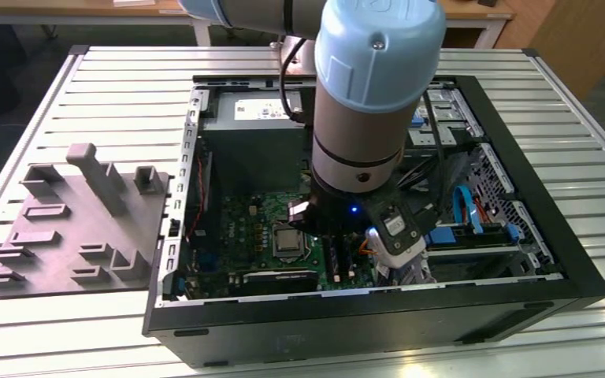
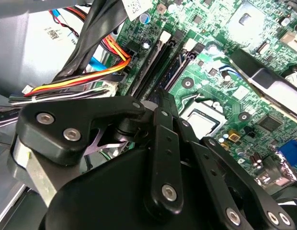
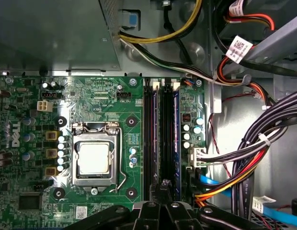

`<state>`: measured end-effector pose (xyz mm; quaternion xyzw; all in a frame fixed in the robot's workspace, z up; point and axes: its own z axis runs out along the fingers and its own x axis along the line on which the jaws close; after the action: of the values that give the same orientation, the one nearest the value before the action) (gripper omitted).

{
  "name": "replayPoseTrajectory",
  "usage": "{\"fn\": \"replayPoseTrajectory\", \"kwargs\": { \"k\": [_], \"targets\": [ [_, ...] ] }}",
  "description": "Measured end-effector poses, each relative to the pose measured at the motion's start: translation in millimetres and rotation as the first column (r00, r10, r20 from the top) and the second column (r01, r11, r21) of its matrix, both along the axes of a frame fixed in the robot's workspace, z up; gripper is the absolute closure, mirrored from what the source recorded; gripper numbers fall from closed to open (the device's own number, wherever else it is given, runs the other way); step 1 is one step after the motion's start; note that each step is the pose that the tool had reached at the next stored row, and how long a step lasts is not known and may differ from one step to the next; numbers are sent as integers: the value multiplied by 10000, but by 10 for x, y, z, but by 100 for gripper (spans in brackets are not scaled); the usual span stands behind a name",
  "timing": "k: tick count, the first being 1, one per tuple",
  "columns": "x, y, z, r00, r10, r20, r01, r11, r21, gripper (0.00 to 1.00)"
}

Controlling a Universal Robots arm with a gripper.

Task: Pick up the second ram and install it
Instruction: 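Press down the second ram until it locks into place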

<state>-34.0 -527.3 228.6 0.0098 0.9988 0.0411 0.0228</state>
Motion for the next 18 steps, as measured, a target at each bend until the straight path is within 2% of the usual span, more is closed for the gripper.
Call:
{"fn": "replayPoseTrajectory", "kwargs": {
  "k": [18],
  "targets": [
    [0, -1, -85, 10000, 0, -2, 0, 10000, -7, 90]
  ]
}}
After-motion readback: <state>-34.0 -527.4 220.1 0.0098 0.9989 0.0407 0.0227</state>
